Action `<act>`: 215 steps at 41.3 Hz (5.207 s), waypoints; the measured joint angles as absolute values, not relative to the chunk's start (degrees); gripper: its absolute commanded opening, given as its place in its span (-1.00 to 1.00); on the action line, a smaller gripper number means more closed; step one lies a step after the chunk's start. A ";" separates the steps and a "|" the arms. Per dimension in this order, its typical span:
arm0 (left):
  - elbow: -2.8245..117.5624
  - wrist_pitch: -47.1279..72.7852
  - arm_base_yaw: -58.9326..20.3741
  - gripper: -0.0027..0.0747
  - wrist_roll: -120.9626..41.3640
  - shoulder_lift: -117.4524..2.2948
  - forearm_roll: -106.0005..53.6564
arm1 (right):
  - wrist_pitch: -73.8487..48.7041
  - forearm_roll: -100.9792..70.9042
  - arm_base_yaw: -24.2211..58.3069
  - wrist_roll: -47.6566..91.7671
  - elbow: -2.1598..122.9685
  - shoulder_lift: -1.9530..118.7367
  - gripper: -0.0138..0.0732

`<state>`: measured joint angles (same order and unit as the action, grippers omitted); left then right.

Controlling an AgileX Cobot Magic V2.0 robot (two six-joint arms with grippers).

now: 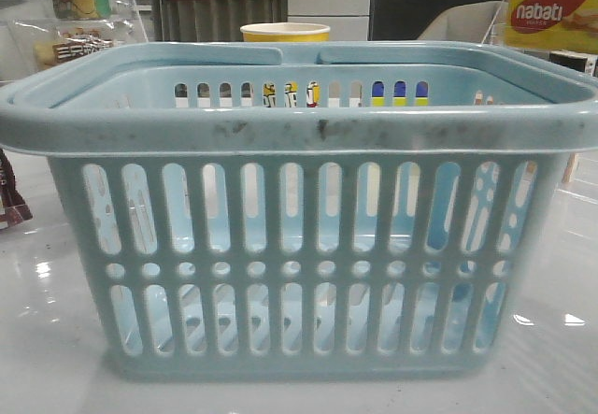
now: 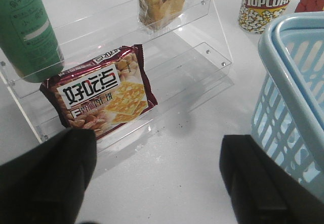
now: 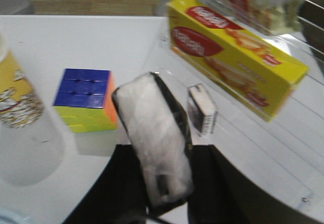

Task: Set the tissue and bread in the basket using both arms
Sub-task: 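Lift the tissue pack with the right gripper and carry it over the basket, then lower the tissue pack into the basket, open the right gripper, withdraw, then reach the left gripper to the bagged yellow bread and grasp it, then lift the bread with the left gripper and carry it over the basket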

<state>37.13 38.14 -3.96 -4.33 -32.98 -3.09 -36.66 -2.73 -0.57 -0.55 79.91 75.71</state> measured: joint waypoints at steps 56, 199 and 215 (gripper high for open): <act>35.66 38.14 -3.96 0.52 -4.33 -33.09 -3.09 | -35.47 -2.32 37.17 -0.44 60.45 64.17 0.63; 78.08 43.30 -31.26 -0.69 -10.27 -80.75 -8.97 | -47.17 -1.97 37.17 -0.34 46.67 36.96 0.63; 68.61 40.10 -38.17 -0.57 -10.36 -80.75 -8.97 | -47.17 -1.97 37.17 -0.34 46.67 36.96 0.63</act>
<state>68.61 40.10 -38.17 -10.36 -80.75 -8.97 -47.17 -1.97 37.17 -0.34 46.67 36.96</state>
